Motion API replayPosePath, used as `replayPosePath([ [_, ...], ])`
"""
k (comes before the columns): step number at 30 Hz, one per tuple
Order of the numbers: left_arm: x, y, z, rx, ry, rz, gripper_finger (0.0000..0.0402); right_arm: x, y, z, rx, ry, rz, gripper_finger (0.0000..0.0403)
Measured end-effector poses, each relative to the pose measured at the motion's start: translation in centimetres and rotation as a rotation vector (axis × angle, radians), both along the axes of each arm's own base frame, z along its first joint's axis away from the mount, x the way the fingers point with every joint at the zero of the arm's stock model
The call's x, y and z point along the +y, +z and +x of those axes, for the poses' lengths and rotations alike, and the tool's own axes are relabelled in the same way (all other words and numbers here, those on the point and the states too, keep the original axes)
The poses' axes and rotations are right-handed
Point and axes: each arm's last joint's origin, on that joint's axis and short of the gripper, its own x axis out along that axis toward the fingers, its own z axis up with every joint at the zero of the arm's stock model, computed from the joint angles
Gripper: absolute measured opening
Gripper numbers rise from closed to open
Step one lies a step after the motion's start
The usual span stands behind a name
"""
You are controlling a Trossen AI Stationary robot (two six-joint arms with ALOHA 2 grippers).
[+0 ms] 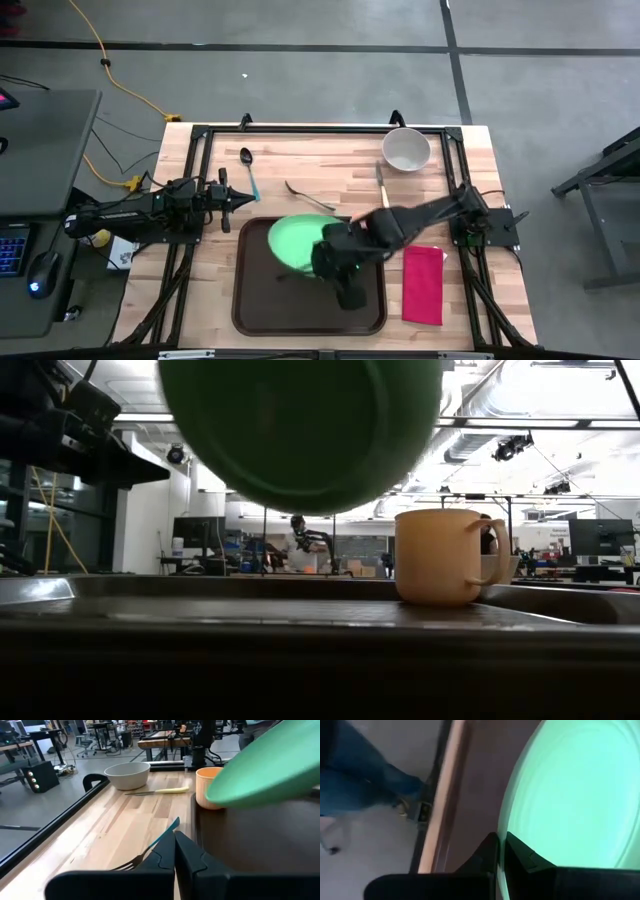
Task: Set up tray
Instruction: Put the green plate on the black serving tray
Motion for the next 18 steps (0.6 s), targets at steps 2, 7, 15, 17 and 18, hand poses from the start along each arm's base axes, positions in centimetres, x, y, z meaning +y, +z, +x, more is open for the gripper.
replayPosePath([
  [2,0.0,0.0,0.0,0.000,0.001,0.000,0.0031,1.0,-0.2,-0.5,0.022,-0.060,-0.022,0.0000],
  [7,0.0,0.0,0.0,-0.002,0.003,-0.008,0.0031,3.8,-1.2,-1.4,0.060,-0.221,-0.013,0.0000],
  [15,0.0,0.0,0.0,-0.005,0.007,-0.026,0.0031,8.7,-3.6,-0.2,-0.056,-0.284,0.027,0.0000],
  [17,0.0,0.0,0.0,-0.005,0.006,-0.026,0.0031,9.2,-4.2,0.3,-0.066,-0.286,0.050,0.0000],
  [18,0.0,0.0,0.0,-0.005,0.007,-0.026,0.0031,9.4,-4.5,0.4,-0.057,-0.284,0.060,0.0000],
])
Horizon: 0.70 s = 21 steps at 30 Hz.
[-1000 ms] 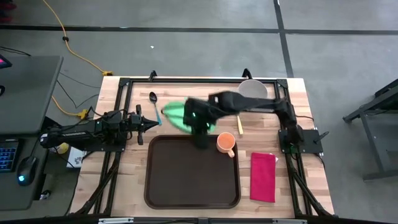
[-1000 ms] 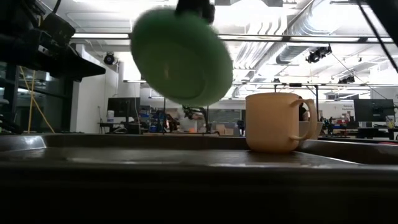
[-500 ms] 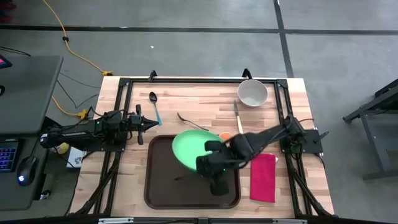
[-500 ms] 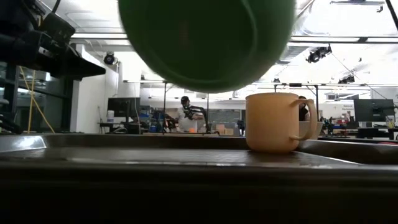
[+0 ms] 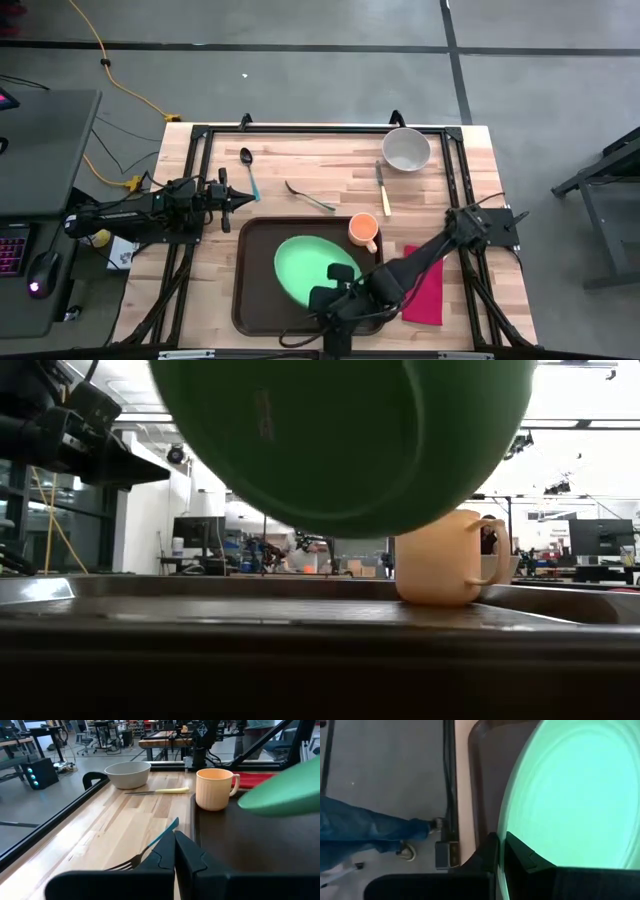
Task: Set up tray
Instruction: Put the green plate on the black serving tray
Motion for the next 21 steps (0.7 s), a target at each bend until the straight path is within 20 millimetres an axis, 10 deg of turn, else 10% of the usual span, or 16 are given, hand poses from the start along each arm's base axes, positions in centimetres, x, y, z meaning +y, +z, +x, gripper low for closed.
replayPosePath([
  [21,0.0,0.0,0.0,0.000,-0.001,-0.002,0.0031,0.0,-8.1,3.4,0.253,-0.274,0.113,0.0000],
])
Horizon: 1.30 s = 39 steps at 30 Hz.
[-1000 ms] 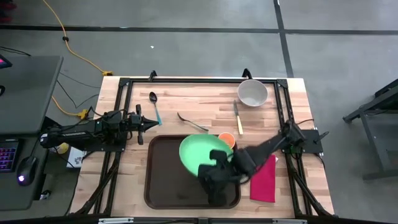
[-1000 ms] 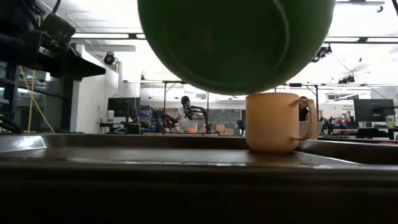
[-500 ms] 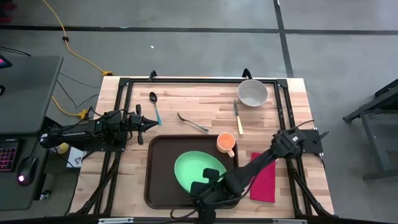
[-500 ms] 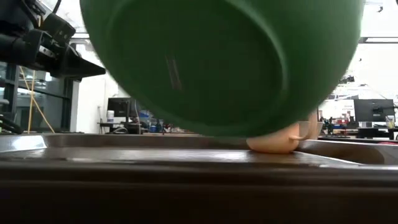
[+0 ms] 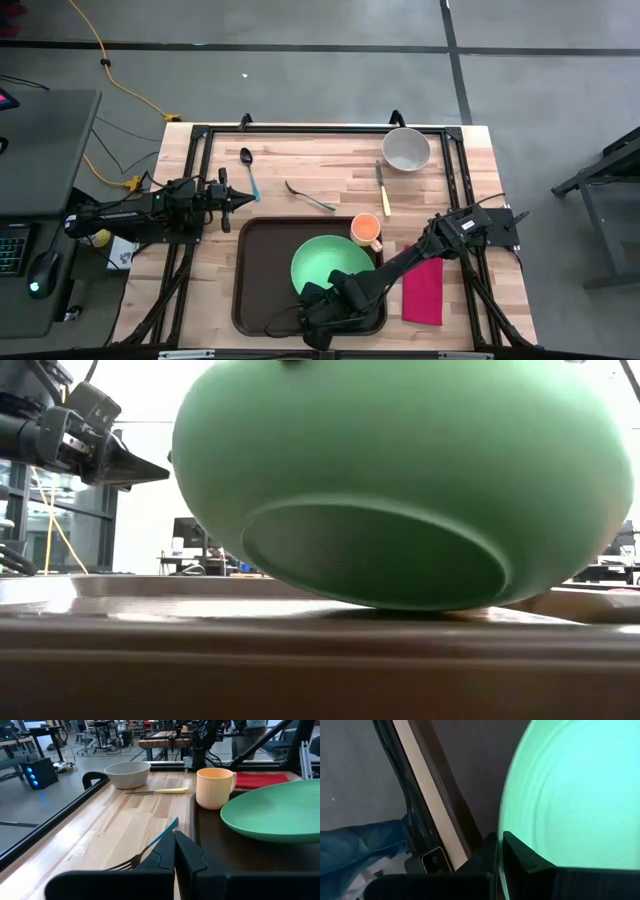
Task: Set up tray
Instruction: Put the green plate on the black serving tray
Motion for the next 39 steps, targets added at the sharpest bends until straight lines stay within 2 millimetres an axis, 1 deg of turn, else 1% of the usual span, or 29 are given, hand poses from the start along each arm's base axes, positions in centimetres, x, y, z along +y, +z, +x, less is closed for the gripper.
replayPosePath([
  [5,0.0,0.0,0.0,-0.001,0.001,-0.005,0.0031,0.1,-0.1,-0.5,0.063,0.033,0.033,0.0000],
  [10,0.0,0.0,0.0,-0.001,-0.001,-0.005,0.0031,0.3,-0.7,-1.1,0.118,0.046,-0.005,0.0000],
  [23,0.0,0.0,0.0,-0.001,-0.002,-0.005,0.0031,0.4,-0.7,-1.2,0.151,0.081,0.045,0.0000],
  [29,0.0,0.0,0.0,-0.001,-0.002,-0.004,0.0031,0.4,-0.7,-1.1,0.130,0.084,0.011,0.0000],
  [39,0.0,0.0,0.0,0.000,-0.003,-0.002,0.0031,0.4,-0.7,-1.1,0.127,0.096,0.004,0.0001],
])
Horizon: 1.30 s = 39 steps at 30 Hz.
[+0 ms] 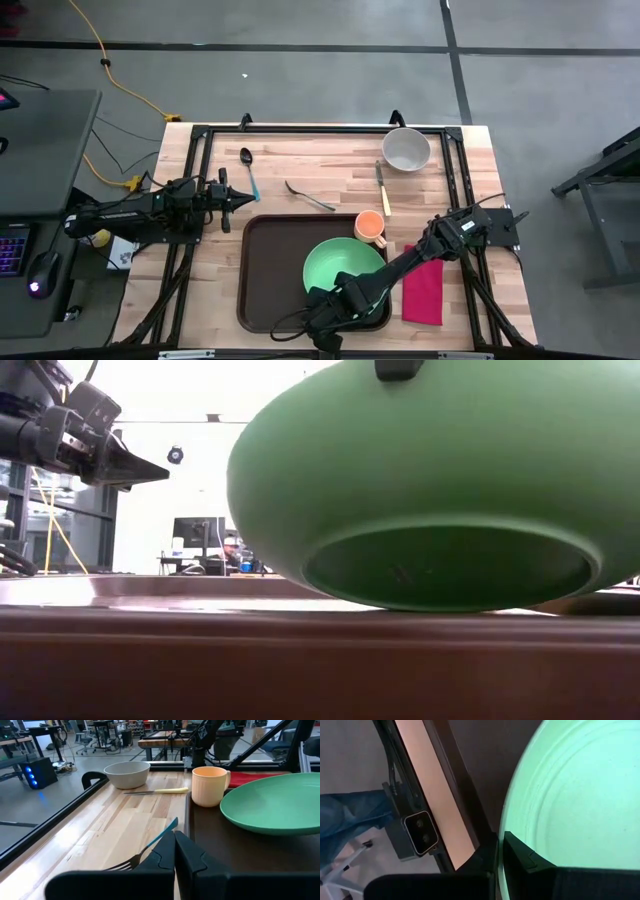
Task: Set up tray
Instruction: Put the green plate on the black serving tray, then put the gray bowl on top of the green plate on the black serving tray
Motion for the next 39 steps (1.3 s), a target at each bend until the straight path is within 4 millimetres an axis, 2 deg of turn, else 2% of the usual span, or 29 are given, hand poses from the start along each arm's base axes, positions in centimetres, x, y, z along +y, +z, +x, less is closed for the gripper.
replayPosePath([
  [7,0.0,0.0,0.0,0.000,0.000,0.000,0.0031,0.1,0.0,0.1,0.001,0.013,0.018,0.0004],
  [17,0.0,0.0,0.0,0.000,0.000,-0.001,0.0031,0.0,0.0,0.2,-0.014,0.006,0.013,0.0100],
  [21,0.0,0.0,0.0,-0.001,0.000,-0.002,0.0031,-0.4,0.2,0.5,-0.046,-0.010,-0.023,0.0114],
  [24,0.0,0.0,0.0,-0.001,-0.004,-0.004,0.0031,-1.6,1.6,0.8,-0.125,-0.042,-0.093,0.0107],
  [27,-0.1,0.0,0.0,0.000,-0.023,-0.006,0.0031,-3.7,4.8,0.7,-0.239,-0.088,-0.204,0.0090],
  [30,-0.1,0.0,0.0,0.001,-0.029,-0.007,0.0031,-7.1,8.1,-0.4,-0.260,-0.128,-0.334,0.0072],
  [35,-0.1,0.0,0.0,0.002,-0.030,-0.007,0.0031,-15.0,12.8,-3.5,-0.149,-0.248,-0.488,0.0061],
  [39,-0.1,0.0,0.0,0.002,-0.031,-0.009,0.0031,-20.9,16.0,-5.2,-0.177,-0.287,-0.518,0.0068],
])
